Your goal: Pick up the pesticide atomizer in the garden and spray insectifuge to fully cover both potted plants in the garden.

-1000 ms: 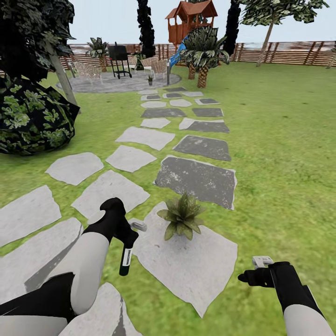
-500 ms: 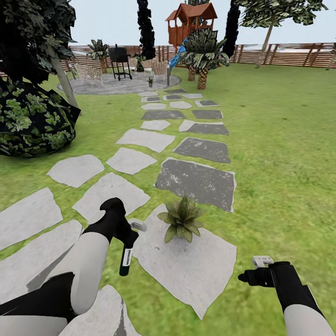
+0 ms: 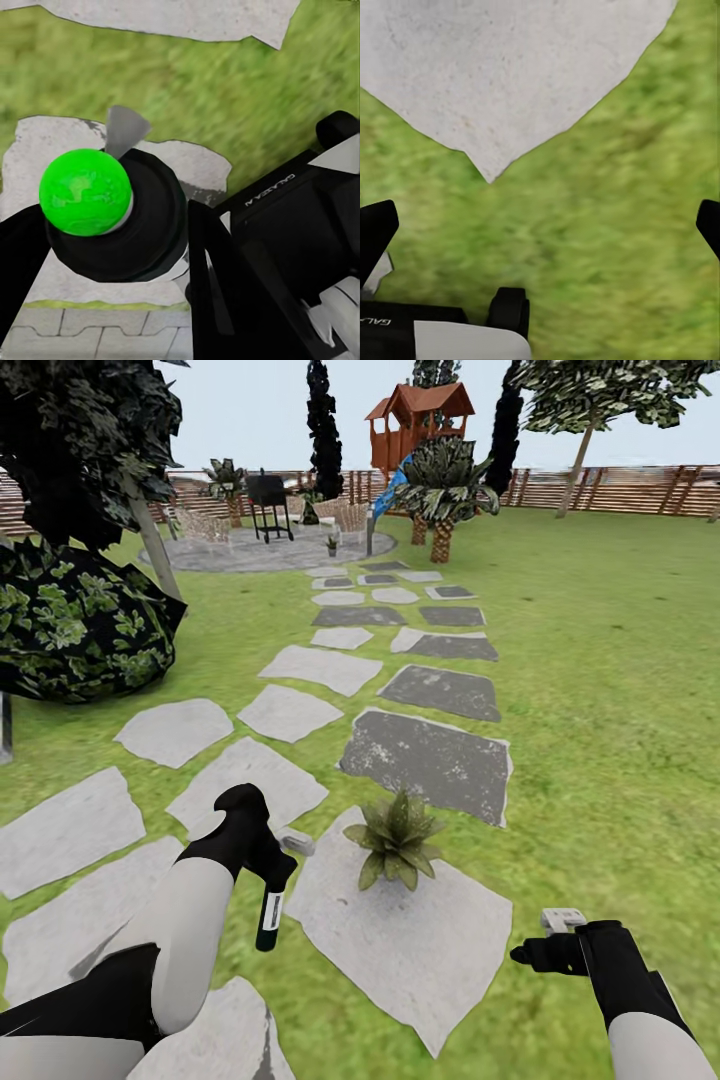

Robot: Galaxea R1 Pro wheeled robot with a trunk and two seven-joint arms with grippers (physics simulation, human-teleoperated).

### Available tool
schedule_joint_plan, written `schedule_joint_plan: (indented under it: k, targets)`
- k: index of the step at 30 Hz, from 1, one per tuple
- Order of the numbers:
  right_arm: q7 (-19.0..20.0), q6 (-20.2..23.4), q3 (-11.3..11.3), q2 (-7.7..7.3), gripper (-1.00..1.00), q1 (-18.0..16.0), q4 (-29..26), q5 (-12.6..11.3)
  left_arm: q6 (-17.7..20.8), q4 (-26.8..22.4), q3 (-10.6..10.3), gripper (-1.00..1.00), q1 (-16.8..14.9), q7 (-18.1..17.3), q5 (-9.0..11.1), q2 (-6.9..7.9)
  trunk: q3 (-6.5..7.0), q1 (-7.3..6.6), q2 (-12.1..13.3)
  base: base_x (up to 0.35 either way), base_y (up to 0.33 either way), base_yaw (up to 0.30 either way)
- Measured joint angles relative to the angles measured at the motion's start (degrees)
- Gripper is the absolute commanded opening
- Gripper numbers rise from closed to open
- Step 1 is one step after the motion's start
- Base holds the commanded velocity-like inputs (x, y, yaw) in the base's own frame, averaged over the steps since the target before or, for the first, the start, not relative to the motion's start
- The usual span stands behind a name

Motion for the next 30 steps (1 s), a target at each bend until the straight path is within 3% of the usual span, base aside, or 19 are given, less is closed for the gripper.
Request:
schedule_joint_plan:
  k: [19, 30]
  targets:
    - [0.03, 0.05, 0.21, 0.0, 1.0, 0.0, -0.06, 0.0, -0.07, 0.0, -0.08, -1.0, 0.0, 0.0, 0.07, 0.0, 3.84, -4.17, 7.63, 0.0, 0.0, 0.0]
    - [-0.12, 0.02, 0.15, 0.15, 1.0, 0.0, 0.07, -0.09, -0.09, -0.23, 0.0, -1.0, -0.05, 0.07, 0.0, 0.0, 3.85, -4.18, 7.64, 0.0, 0.0, 0.0]
